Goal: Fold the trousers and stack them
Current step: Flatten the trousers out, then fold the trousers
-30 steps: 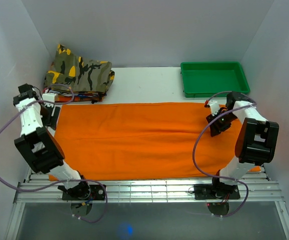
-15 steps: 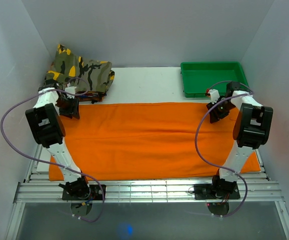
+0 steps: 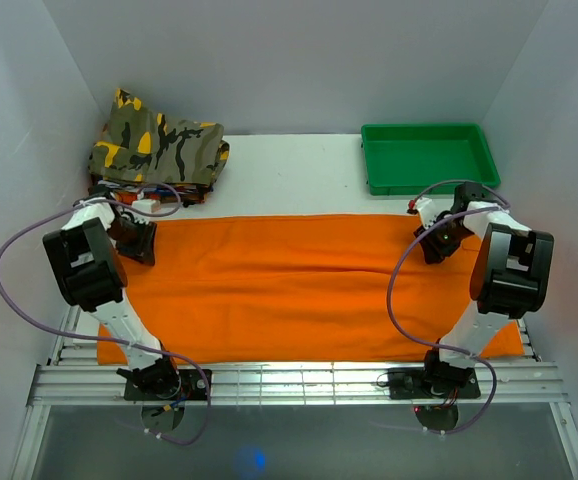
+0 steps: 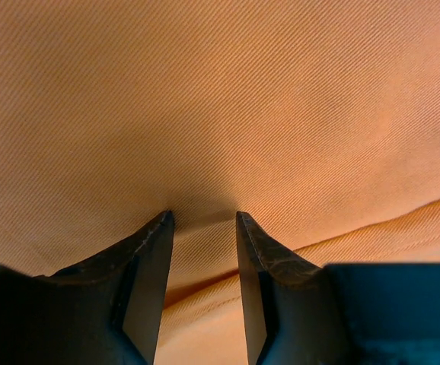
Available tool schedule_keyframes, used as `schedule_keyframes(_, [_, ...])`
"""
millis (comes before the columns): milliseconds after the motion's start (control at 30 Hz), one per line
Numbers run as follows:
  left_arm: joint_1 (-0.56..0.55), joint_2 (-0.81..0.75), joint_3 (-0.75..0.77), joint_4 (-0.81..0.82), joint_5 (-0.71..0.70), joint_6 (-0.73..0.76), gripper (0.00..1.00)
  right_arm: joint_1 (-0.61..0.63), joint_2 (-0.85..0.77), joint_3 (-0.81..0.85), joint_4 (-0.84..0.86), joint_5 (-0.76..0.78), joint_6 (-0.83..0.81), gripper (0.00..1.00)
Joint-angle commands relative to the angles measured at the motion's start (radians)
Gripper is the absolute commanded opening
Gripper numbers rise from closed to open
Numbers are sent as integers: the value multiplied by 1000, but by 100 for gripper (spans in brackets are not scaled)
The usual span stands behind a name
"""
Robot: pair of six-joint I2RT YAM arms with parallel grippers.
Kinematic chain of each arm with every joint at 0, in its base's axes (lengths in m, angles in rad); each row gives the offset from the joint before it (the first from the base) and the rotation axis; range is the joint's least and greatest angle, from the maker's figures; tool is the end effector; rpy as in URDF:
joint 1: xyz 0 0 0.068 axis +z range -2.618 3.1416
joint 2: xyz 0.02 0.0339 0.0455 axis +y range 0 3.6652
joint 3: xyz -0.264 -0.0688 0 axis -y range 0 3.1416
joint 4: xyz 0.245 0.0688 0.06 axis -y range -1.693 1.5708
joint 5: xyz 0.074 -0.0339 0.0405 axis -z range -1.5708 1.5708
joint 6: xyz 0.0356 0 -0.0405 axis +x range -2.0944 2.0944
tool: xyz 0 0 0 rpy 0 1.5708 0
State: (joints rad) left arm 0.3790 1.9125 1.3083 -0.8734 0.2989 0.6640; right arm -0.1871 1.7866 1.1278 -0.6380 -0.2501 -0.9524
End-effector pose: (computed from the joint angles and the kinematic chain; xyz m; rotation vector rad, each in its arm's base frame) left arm 0.3330 0.1213 0.1649 0.4315 2.8641 -0.3109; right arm 0.3321 -0.0539 0.1644 -1.0813 2.5576 0.0874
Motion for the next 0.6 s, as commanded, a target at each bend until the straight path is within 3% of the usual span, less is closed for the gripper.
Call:
schedule_keyframes(0, [35,-30,-34,-68,-12,75,49,-26,-33,-60,-152,2,-40,45])
schedule_keyframes(100, [40,-59,55,-81,26,74,55,-58,-61,24,-164,-37,-23,50])
schedule_keyframes(167, [40,-59,132,-105,83,59,70,-80,-43,105,-202,-70,-3,57])
schedule_keyframes(200, [44,-58,208,-107,103,51,87,-101,-30,195,-213,-78,1,61])
schedule_keyframes(233, [46,-59,242,-96,141,30,98,-112,-20,239,-232,-89,4,66])
schedule_keyframes(367, [84,-50,388,-32,265,-61,98,-169,78,415,-233,-77,26,98])
schedule_keyframes(433, [104,-40,440,51,314,-134,98,-201,118,504,-230,-66,46,90])
schedule_keyframes(500, [150,-44,437,111,457,-217,98,-230,181,561,-215,-57,101,90])
schedule_keyframes(567, [161,-52,392,223,505,-260,98,-239,253,638,-207,-23,130,90])
